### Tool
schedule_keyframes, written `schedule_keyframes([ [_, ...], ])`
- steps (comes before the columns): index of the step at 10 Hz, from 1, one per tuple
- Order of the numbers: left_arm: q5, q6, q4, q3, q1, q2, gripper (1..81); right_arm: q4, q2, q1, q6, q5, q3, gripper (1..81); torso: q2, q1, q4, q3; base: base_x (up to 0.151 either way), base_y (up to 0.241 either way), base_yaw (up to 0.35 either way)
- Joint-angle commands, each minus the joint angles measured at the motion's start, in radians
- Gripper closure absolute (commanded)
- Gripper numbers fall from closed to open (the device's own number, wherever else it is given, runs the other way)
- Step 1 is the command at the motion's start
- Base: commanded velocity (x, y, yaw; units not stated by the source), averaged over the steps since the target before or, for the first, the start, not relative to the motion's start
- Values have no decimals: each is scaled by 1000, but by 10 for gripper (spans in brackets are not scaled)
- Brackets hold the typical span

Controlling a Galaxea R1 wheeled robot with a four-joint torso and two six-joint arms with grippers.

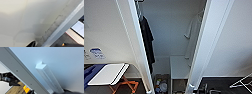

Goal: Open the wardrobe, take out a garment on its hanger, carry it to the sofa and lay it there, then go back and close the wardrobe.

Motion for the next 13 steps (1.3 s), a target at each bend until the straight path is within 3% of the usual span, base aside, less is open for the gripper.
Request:
schedule_keyframes([
  [1,42,-1,25,170,110,-169,10,59,-183,-12,37,60,135,10,0,0,0,0,0,0,0],
  [4,-104,-18,1,-16,268,-251,10,68,-312,-59,50,67,56,10,0,0,0,0,0,0,0],
  [5,-171,-96,-90,-136,313,-244,10,109,-315,-70,74,47,-27,10,0,0,0,0,0,0,0],
  [7,-261,-151,-248,-366,402,-145,10,172,-273,-137,118,10,-212,10,-1,0,0,1,0,0,0],
  [9,-294,-153,-357,-542,485,-27,10,172,-197,-234,122,-64,-335,10,-1,-1,0,1,0,0,0],
  [13,-277,-153,-361,-775,580,209,10,183,33,-438,124,-58,-695,10,-3,-4,0,1,0,0,0],
])
